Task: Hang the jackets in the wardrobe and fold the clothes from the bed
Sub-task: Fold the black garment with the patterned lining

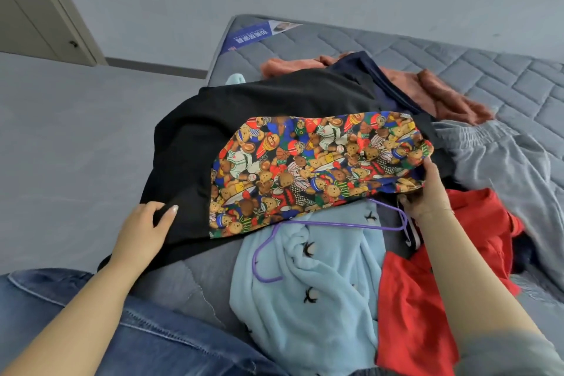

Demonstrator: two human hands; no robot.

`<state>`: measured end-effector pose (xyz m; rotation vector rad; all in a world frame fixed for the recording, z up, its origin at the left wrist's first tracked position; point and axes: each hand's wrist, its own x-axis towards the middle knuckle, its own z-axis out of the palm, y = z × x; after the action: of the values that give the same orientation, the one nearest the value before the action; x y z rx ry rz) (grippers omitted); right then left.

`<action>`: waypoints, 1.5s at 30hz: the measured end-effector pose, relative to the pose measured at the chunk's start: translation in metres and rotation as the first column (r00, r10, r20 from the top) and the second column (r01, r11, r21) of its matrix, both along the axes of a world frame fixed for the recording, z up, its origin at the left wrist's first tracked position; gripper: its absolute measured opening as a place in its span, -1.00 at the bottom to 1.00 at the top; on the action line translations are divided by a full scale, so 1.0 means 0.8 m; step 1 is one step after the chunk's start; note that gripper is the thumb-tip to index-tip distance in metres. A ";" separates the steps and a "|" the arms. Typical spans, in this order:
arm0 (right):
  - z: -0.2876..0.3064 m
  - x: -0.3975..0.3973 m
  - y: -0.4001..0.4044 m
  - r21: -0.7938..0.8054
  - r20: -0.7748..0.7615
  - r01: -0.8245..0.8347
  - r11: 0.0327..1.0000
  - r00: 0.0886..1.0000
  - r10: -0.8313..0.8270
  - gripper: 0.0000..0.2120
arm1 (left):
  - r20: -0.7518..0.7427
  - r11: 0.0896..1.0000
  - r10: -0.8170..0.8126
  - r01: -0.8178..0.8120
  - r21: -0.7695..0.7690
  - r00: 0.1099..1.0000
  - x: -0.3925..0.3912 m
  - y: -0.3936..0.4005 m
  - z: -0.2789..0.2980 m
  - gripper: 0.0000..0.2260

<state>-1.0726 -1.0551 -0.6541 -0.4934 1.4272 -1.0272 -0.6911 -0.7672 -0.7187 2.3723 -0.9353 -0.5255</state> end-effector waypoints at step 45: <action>0.031 0.045 0.075 -0.478 -0.768 -0.631 0.612 0.638 0.057 -0.84 | -0.117 0.798 -0.556 0.568 0.200 0.823 -0.071 -0.070 0.126 -0.72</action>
<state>-1.0368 -0.9952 -0.6292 -1.8923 1.3786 -1.0607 -0.7482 -0.8229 -0.6178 2.2275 -1.6510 -0.9611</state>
